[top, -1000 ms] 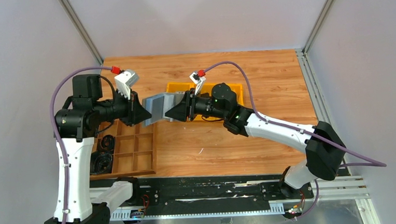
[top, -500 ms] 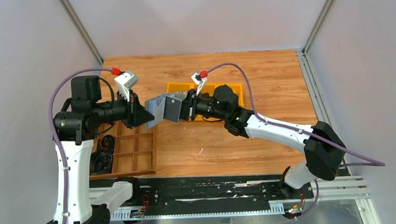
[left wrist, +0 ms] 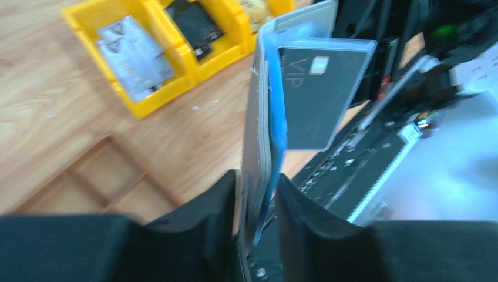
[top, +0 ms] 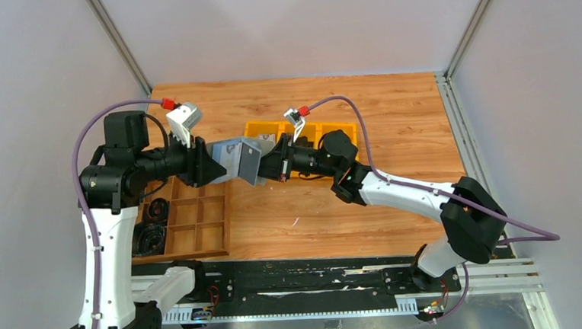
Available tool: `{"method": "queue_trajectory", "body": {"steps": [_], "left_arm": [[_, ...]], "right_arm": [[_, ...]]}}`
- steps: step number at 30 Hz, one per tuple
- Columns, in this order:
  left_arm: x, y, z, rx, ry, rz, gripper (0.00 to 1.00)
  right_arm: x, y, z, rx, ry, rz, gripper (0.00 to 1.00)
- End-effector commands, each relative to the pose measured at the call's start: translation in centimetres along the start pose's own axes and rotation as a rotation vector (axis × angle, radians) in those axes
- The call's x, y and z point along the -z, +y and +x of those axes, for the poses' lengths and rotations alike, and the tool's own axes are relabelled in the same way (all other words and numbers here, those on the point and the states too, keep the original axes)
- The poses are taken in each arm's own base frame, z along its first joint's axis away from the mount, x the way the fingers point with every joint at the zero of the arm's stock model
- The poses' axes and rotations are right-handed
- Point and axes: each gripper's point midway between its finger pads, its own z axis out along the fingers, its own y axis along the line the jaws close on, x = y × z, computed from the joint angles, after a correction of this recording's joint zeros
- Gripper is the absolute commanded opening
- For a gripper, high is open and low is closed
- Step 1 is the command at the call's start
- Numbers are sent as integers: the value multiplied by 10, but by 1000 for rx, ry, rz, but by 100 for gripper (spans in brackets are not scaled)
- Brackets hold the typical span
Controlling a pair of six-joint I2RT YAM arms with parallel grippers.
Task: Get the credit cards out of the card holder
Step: Remove the credit card from the card holder.
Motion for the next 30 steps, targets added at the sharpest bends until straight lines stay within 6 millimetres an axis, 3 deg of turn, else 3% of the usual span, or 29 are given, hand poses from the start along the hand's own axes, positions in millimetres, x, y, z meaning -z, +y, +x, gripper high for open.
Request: {"method": "queue_trajectory", "body": {"steps": [1,7,13,15,17,19,21,24,27,30], "left_arm": [[-2,-27,-2,0,-32,163,45],[-6,-30,-3,14,-25,210,48],[-5,-26,-10,18,-30,184,27],[-4,-28,-10,21,-32,188,19],[-4,-27,-11,28,-31,177,12],[-4,-21,-10,23,-28,144,7],[-6,-12,-8,20,-16,94,5],[-10,6,-1,32,15,11,2],[-16,28,6,50,46,-84,3],[-18,23,5,52,37,-47,9]], "right_arm": [[1,29,-13,15,-33,-141,0],[1,41,-15,16,-31,-198,0],[5,40,-10,20,-4,-193,2],[9,29,-10,3,2,-154,10],[18,11,-15,-30,-10,-94,25],[32,-5,-27,-45,-33,-26,52],[47,-21,-39,-37,-60,74,66],[68,-33,-62,41,-91,252,68],[77,-11,-86,127,-141,272,62],[59,30,-88,130,-112,134,61]]}}
